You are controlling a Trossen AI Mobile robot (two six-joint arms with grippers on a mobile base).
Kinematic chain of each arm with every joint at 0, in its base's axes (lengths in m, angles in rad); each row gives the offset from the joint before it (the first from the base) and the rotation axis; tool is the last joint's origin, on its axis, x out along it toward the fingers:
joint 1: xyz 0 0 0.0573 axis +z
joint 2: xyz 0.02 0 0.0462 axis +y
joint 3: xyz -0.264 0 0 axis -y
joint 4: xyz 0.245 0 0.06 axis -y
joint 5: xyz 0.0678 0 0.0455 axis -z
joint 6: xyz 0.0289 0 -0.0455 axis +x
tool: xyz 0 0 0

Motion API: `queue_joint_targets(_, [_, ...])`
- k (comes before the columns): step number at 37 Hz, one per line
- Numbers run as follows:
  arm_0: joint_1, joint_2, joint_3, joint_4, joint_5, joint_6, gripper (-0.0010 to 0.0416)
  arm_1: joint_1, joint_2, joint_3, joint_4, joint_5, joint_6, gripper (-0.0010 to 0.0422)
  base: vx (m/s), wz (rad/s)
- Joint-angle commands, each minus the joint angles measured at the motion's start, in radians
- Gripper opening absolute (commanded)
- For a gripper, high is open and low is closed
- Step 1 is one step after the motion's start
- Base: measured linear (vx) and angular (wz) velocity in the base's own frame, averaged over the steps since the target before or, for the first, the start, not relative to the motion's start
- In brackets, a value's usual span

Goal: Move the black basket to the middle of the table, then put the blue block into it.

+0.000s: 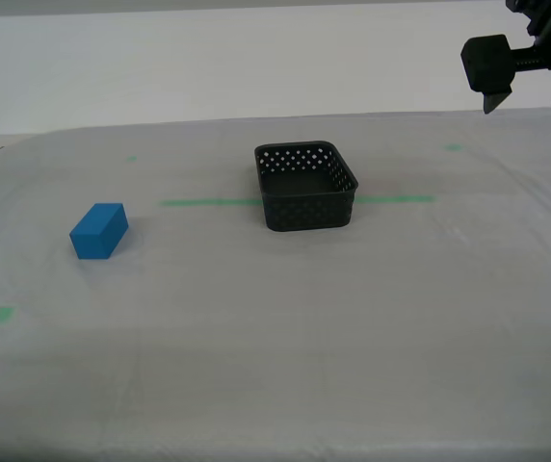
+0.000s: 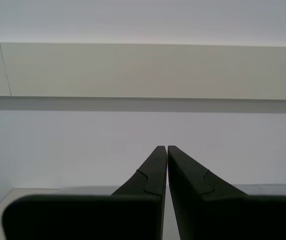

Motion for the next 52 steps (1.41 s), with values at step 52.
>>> queue_joint_targets(52, [0.0,0.0,-0.001,0.001,0.0,-0.001,0.0399,0.0,0.0,0.0,0.006,0.0,-0.004,0.0,0.0,0.0])
